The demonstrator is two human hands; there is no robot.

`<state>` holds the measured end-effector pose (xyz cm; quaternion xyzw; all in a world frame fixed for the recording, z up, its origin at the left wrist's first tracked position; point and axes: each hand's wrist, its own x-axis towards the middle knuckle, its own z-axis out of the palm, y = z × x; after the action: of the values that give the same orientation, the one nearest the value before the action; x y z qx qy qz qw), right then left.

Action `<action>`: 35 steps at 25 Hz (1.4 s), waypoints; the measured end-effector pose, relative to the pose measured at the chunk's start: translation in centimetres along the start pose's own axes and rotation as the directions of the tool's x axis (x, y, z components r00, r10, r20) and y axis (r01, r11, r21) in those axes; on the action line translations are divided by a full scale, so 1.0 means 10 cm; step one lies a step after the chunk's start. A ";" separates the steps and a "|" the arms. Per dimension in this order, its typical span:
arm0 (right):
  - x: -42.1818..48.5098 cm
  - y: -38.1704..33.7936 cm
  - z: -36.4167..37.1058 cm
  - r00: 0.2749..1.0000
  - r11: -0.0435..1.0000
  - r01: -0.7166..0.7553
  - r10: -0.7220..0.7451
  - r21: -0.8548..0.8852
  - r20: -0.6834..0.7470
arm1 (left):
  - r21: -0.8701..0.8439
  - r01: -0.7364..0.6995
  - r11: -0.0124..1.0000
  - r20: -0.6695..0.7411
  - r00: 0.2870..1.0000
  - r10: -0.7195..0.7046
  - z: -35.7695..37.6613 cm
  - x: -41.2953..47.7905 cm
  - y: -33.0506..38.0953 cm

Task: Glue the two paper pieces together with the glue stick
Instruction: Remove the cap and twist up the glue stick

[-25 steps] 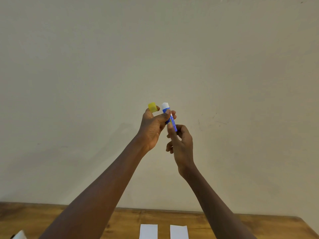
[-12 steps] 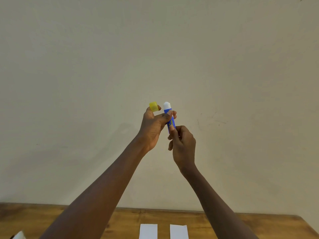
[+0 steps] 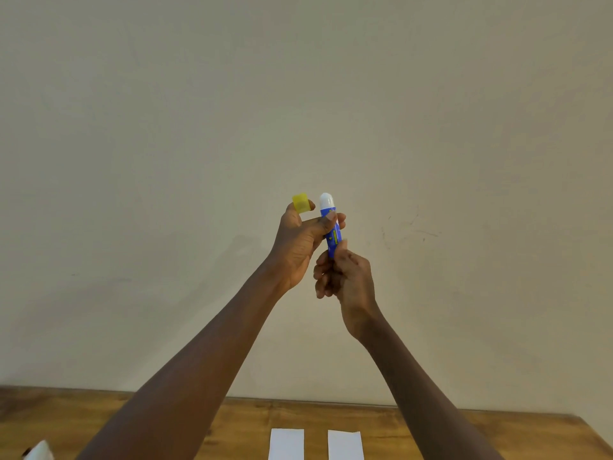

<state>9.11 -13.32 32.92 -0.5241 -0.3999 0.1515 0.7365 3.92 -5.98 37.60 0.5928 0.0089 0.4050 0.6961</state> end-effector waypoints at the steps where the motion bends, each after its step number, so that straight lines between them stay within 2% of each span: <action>1: 0.00 -0.02 -0.01 0.999 0.999 -0.035 0.034 0.035 0.028 | 0.003 -0.002 1.000 -0.006 1.000 0.002 -0.01 0.00 0.00; 2: 0.00 -0.01 -0.01 1.000 1.000 -0.014 0.014 0.006 0.008 | 0.006 -0.007 1.000 -0.013 1.000 0.007 -0.02 0.00 0.00; 5: 0.03 0.06 0.03 0.961 0.952 0.162 -0.211 -0.258 -0.176 | 0.014 -0.022 1.000 -0.029 0.999 0.023 -0.03 0.02 0.00; 6: 0.03 0.08 0.04 0.950 0.935 0.182 -0.247 -0.304 -0.192 | 0.018 -0.024 1.000 -0.035 0.999 0.025 -0.03 0.02 0.00; 7: 0.04 0.08 0.04 0.952 0.937 0.181 -0.242 -0.298 -0.185 | 0.020 -0.023 1.000 -0.042 0.999 0.024 -0.03 0.02 0.01; 10: 0.03 0.00 0.02 0.990 0.996 0.064 -0.071 -0.059 -0.121 | -0.016 -0.021 1.000 -0.057 0.998 0.020 -0.02 0.02 0.01; 11: 0.03 0.00 0.02 0.992 0.998 0.051 -0.055 -0.036 -0.110 | -0.019 -0.025 1.000 -0.051 0.998 0.024 -0.02 0.01 0.01; 14: 0.02 0.06 0.06 0.970 0.951 0.148 -0.193 -0.272 -0.147 | 0.017 -0.033 0.999 -0.023 0.999 0.033 -0.01 0.01 0.02; 15: 0.02 0.07 0.06 0.964 0.941 0.169 -0.220 -0.294 -0.149 | 0.026 -0.033 0.999 -0.017 0.999 0.033 -0.01 0.00 0.02; 17: 0.00 0.02 0.05 0.986 0.981 0.123 -0.138 -0.151 -0.092 | 0.025 -0.031 0.999 -0.007 0.999 0.032 0.00 0.00 0.04; 19: 0.00 -0.04 0.01 1.000 0.999 0.006 -0.008 0.039 0.029 | 0.027 -0.026 0.999 -0.006 1.000 0.026 -0.01 0.00 0.05; 20: 0.00 -0.07 0.01 0.998 0.998 -0.026 0.023 0.062 0.050 | 0.033 -0.024 0.999 -0.011 1.000 0.025 -0.01 0.00 0.06; 21: 0.00 -0.07 0.01 1.000 0.999 -0.008 0.008 0.033 0.024 | 0.033 -0.025 0.999 -0.015 1.000 0.026 -0.01 0.00 0.07; 23: 0.02 -0.03 0.03 0.986 0.985 0.118 -0.132 -0.129 -0.106 | 0.024 -0.031 0.999 -0.021 0.999 0.032 -0.02 0.00 0.08; 25: 0.03 -0.02 0.04 0.960 0.944 0.186 -0.233 -0.271 -0.153 | 0.038 -0.033 0.999 -0.033 0.999 0.034 -0.02 0.00 0.08; 27: 0.03 -0.03 0.04 0.972 0.953 0.160 -0.198 -0.258 -0.128 | 0.040 -0.026 0.999 -0.049 0.998 0.028 -0.01 -0.01 0.07; 30: 0.01 -0.08 0.01 0.996 0.996 0.029 -0.036 -0.081 -0.079 | 0.008 -0.028 1.000 -0.046 0.999 0.028 -0.02 -0.02 0.05; 31: 0.00 -0.07 0.02 0.995 0.994 0.041 -0.049 -0.098 -0.086 | 0.010 -0.030 0.999 -0.038 0.999 0.031 -0.02 -0.02 0.04; 34: 0.00 -0.01 0.03 0.963 0.926 0.172 -0.229 -0.336 -0.140 | 0.040 -0.029 0.999 -0.024 0.999 0.030 0.00 -0.02 0.04; 35: 0.00 -0.01 0.04 0.962 0.922 0.170 -0.231 -0.347 -0.143 | 0.039 -0.028 0.999 -0.021 0.999 0.029 0.01 -0.02 0.04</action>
<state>8.84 -13.09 33.07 -0.6080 -0.4028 -0.0425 0.6828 3.62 -6.23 37.85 0.6018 0.0158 0.4208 0.6786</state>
